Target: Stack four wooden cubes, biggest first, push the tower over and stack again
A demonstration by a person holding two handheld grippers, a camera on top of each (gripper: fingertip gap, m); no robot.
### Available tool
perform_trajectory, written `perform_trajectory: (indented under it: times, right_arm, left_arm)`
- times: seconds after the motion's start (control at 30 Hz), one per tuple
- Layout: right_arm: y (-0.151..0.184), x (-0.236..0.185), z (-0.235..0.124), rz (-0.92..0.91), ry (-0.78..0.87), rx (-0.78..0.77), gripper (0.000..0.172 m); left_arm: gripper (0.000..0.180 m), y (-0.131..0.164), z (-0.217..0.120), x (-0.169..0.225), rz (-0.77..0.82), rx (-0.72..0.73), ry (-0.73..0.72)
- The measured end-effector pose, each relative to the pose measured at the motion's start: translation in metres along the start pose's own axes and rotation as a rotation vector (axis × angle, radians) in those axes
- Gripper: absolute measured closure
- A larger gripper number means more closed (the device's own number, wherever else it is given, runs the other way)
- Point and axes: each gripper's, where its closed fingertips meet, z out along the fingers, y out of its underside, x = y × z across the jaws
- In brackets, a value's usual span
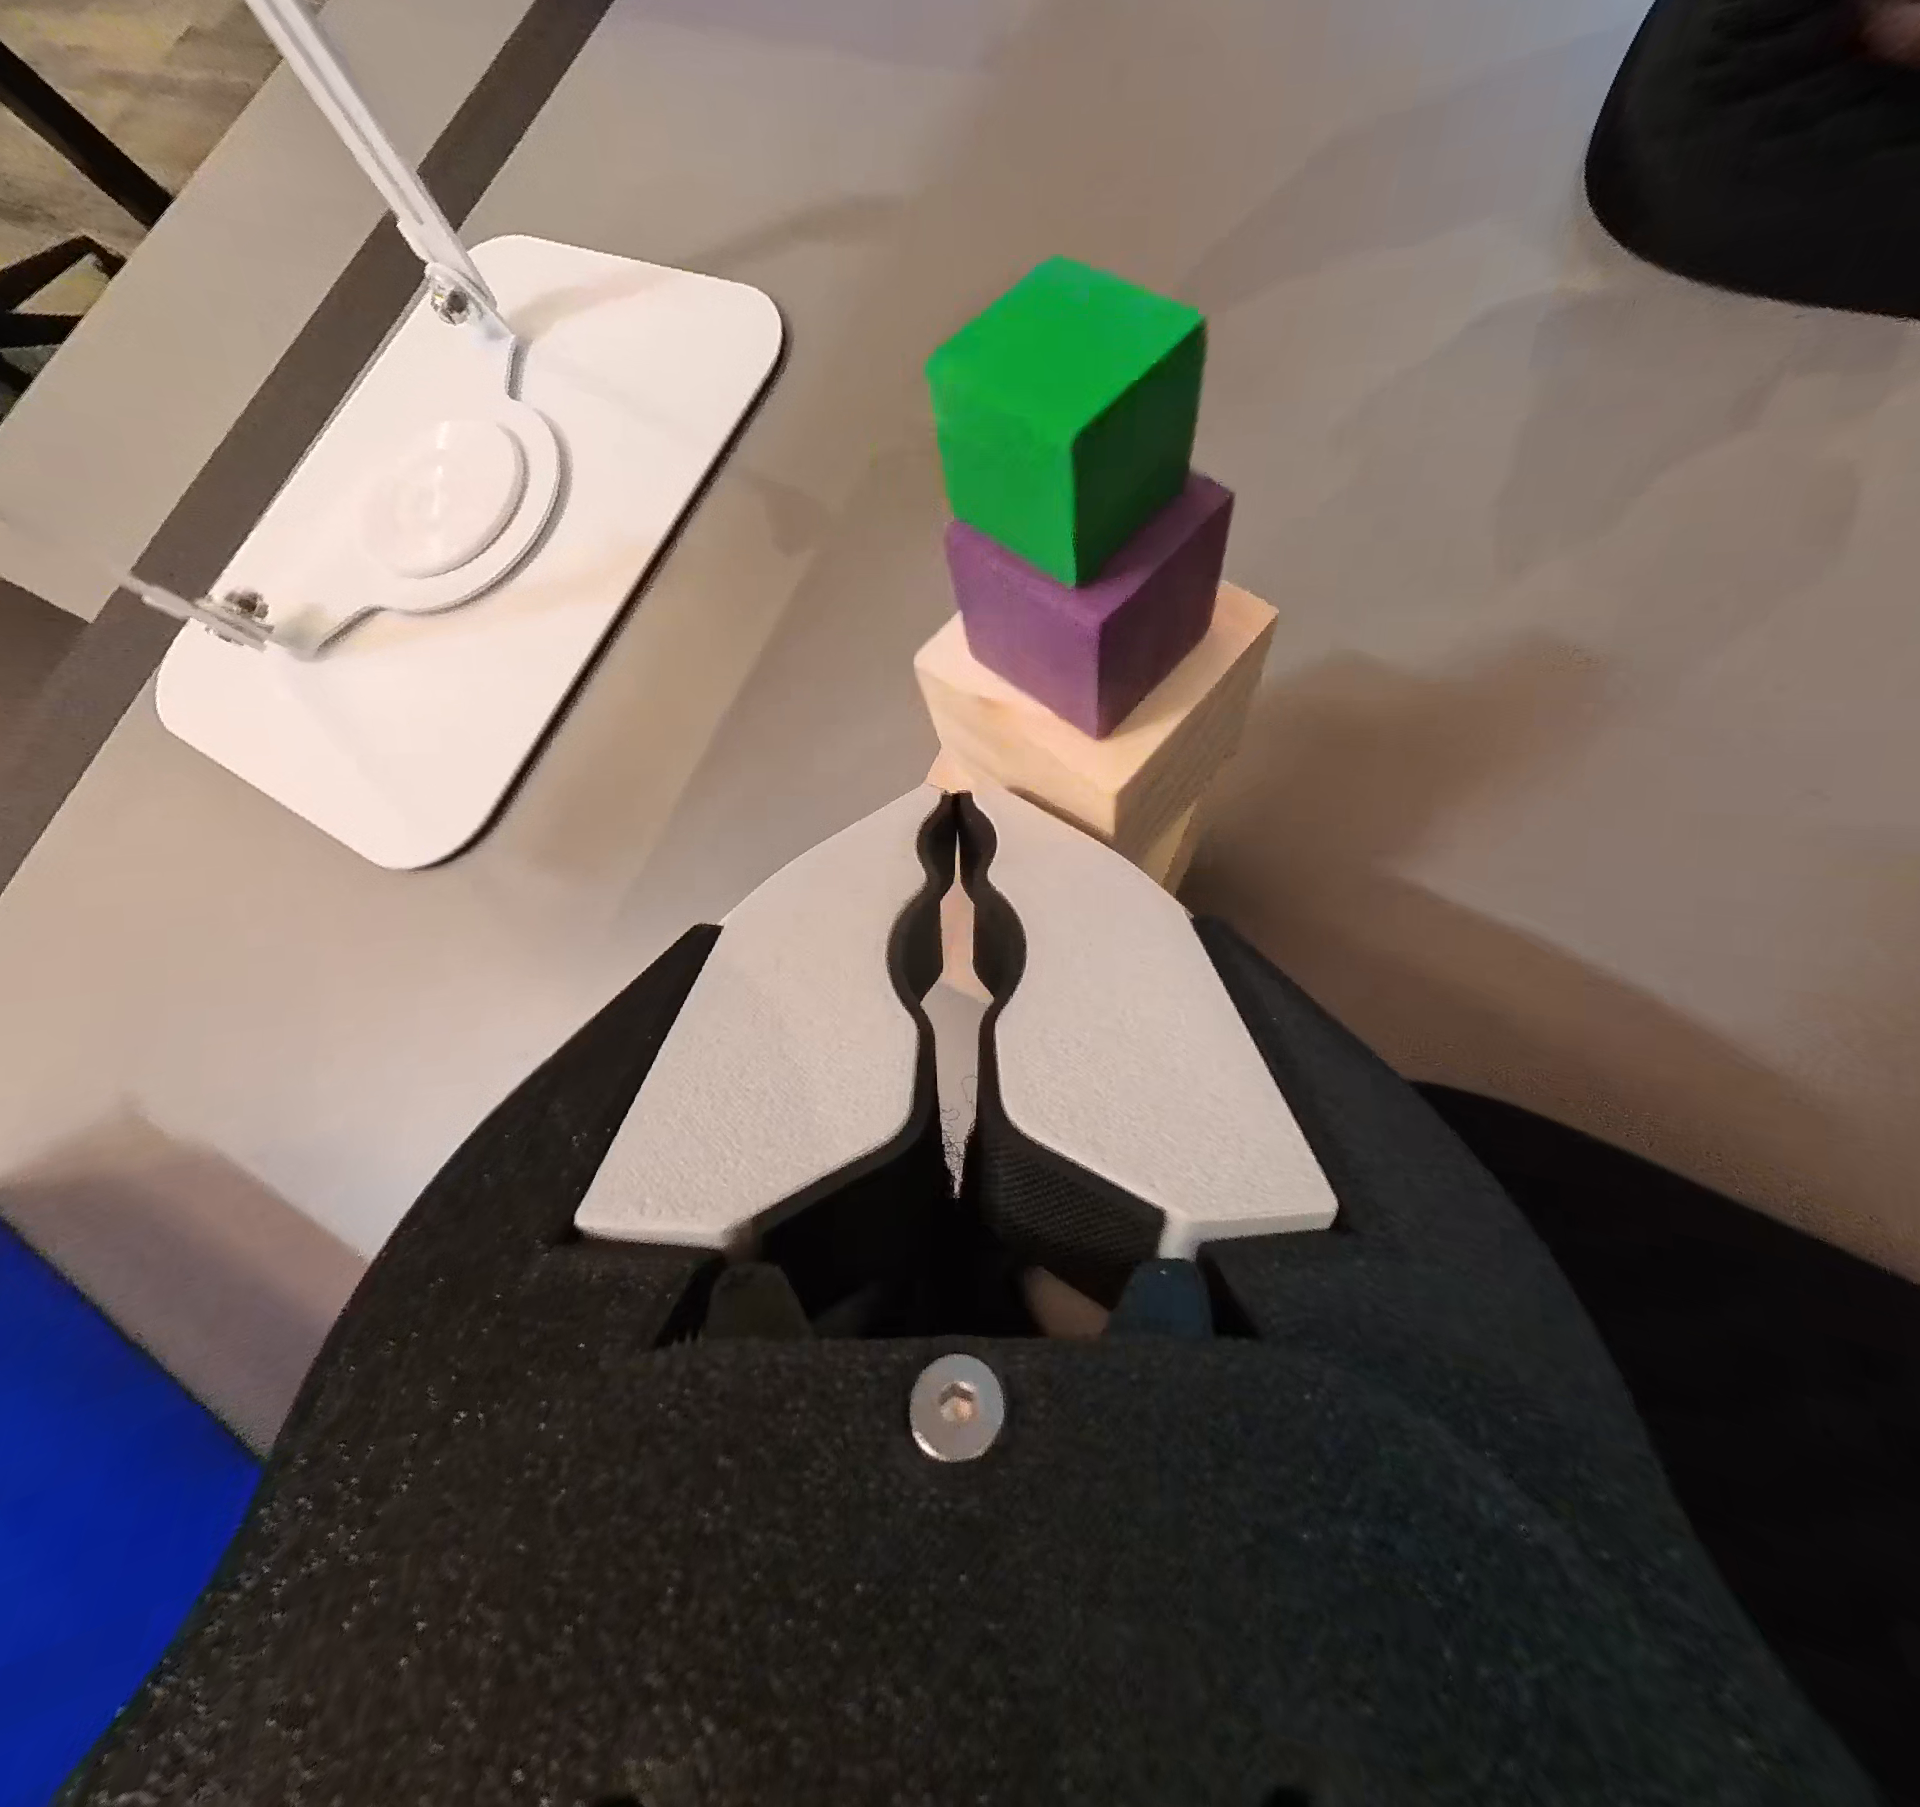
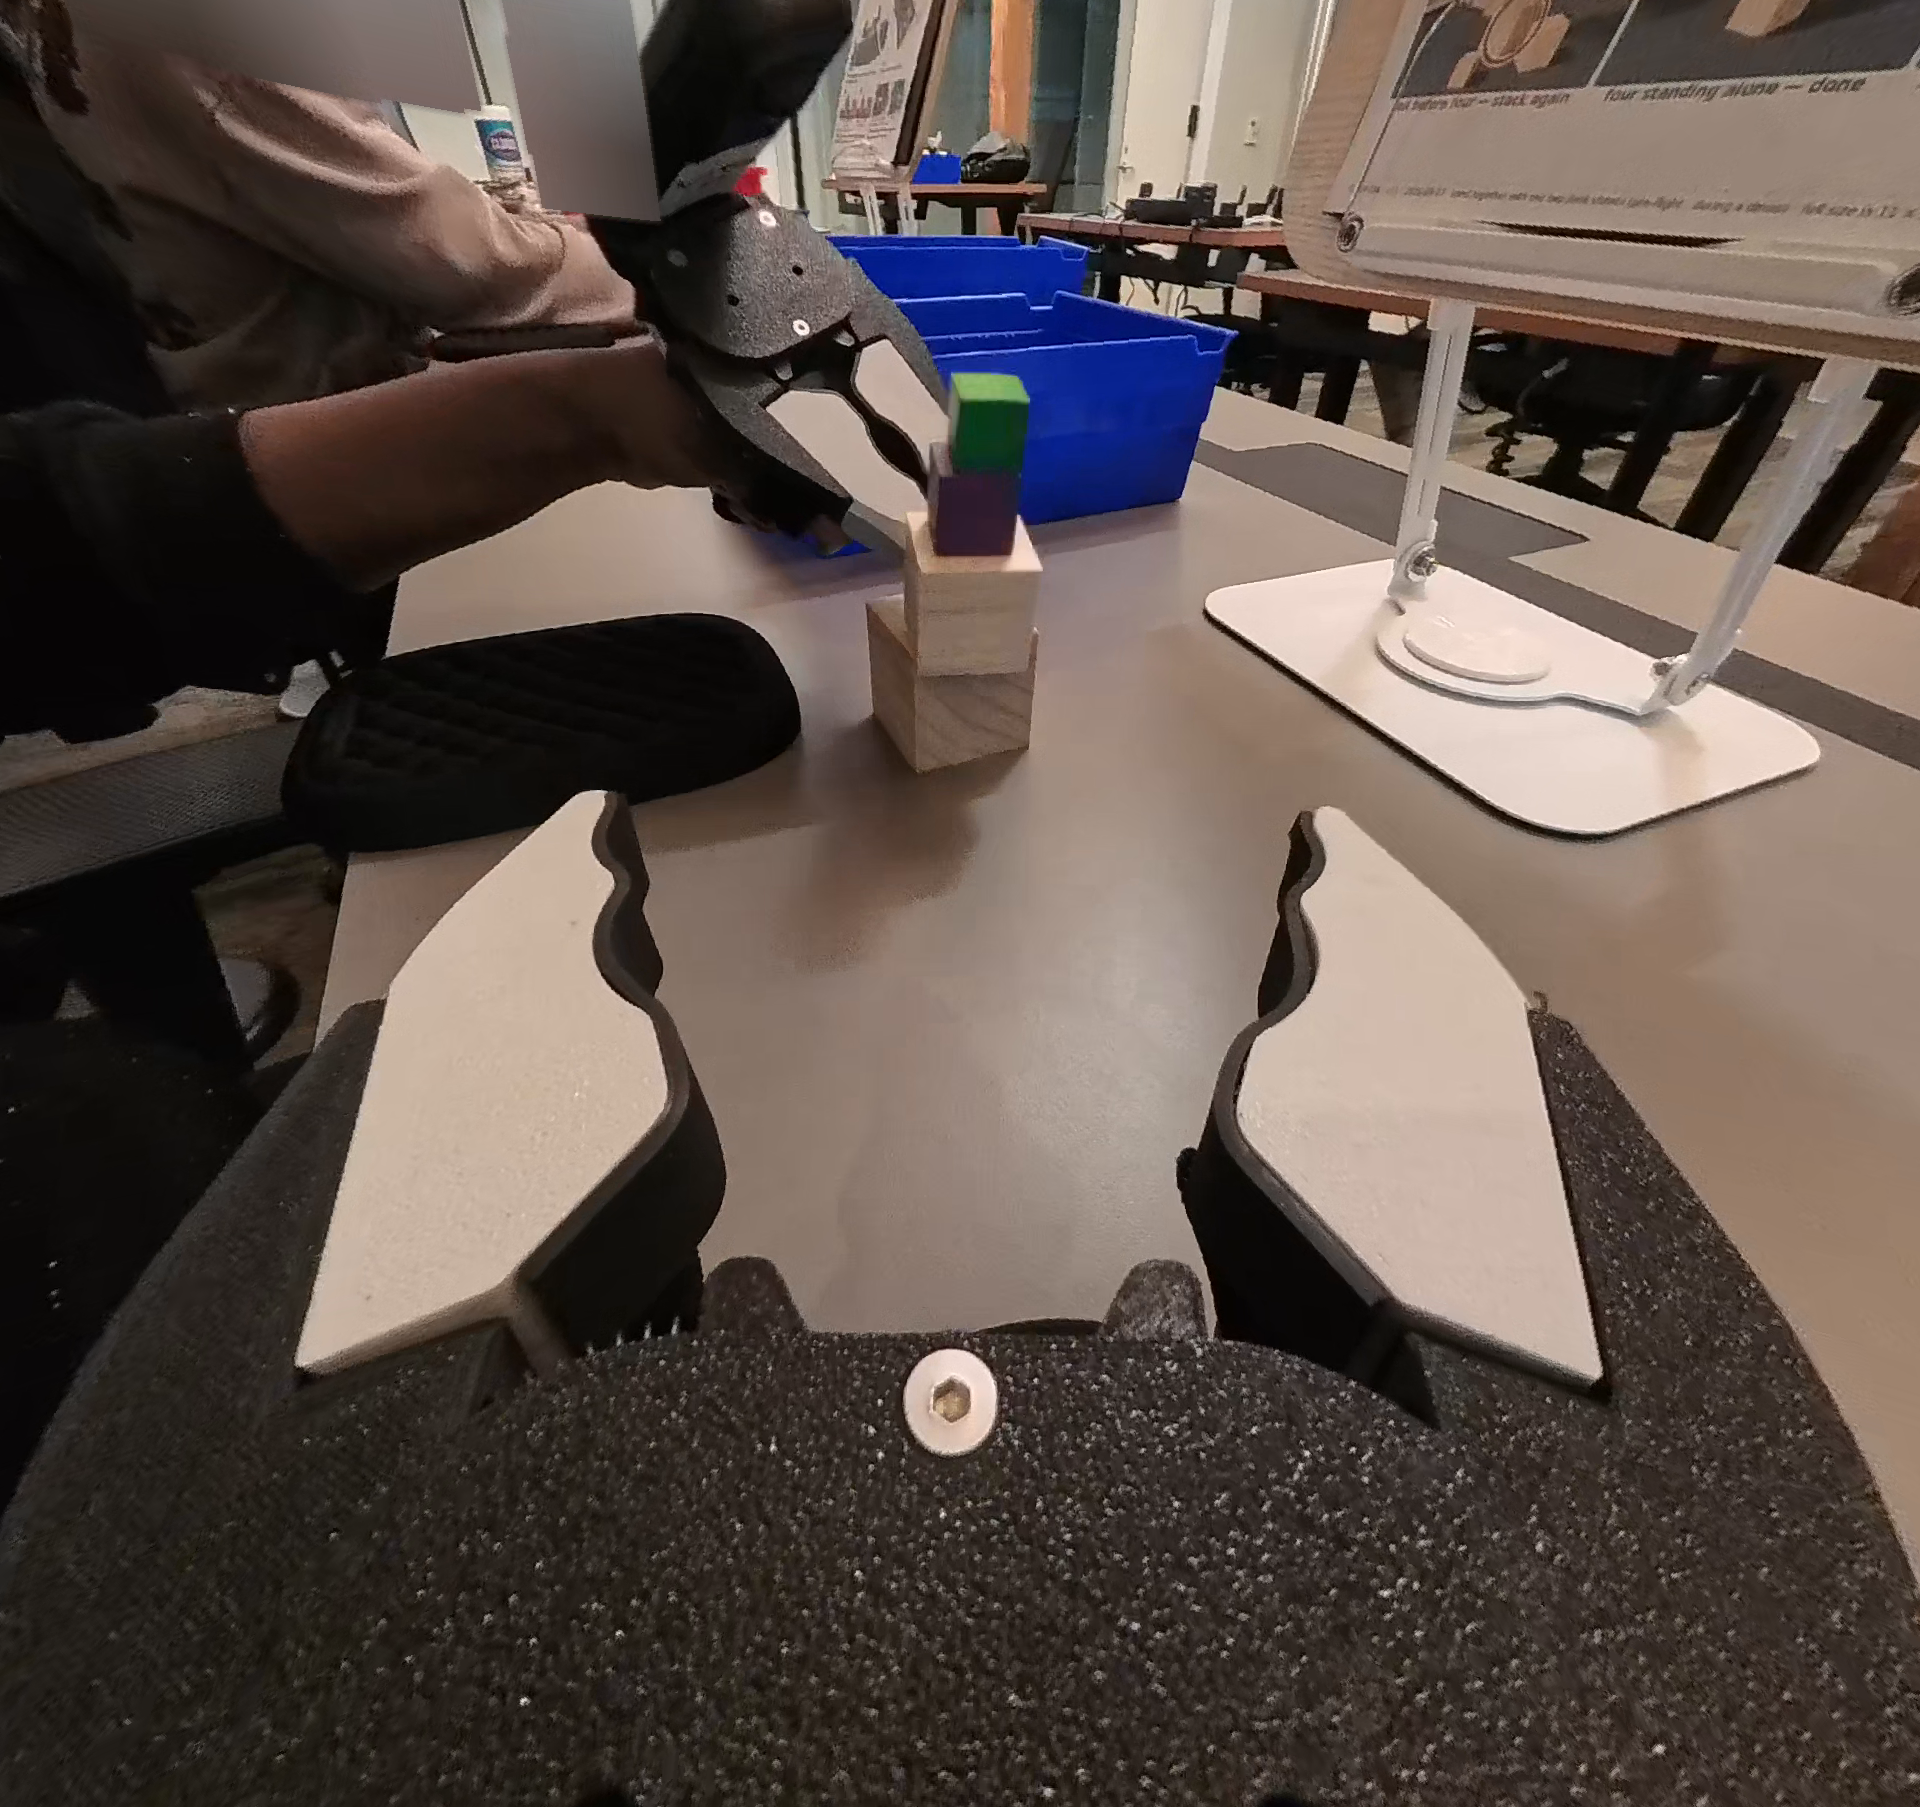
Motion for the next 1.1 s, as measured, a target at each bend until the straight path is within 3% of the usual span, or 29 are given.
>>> perform_trajectory:
  times: [0.23,0.5,0.63,0.8,0.87,1.1]
  right_arm:
    - [0.0,0.0,0.0,0.005,0.0,0.0,0.058]
    - [0.0,0.0,0.0,0.008,-0.003,0.004,0.059]
    - [0.0,0.0,0.0,0.004,-0.003,0.003,0.059]
    - [0.0,0.001,-0.001,0.012,-0.004,0.004,0.059]
    - [0.0,0.001,-0.001,0.01,-0.002,0.005,0.059]
    - [0.0,0.0,0.0,0.003,-0.002,-0.001,0.059]
  left_arm:
    - [0.18,-0.016,0.0,0.01,0.004,0.052,0.029]
    - [0.175,-0.038,-0.04,0.025,-0.086,0.278,0.015]
    - [0.133,-0.041,-0.063,0.032,-0.153,0.389,-0.058]
    - [0.058,-0.038,-0.075,0.04,-0.219,0.473,-0.186]
    - [0.04,-0.037,-0.077,0.044,-0.245,0.51,-0.234]
    - [0.034,-0.033,-0.09,0.049,-0.294,0.628,-0.449]
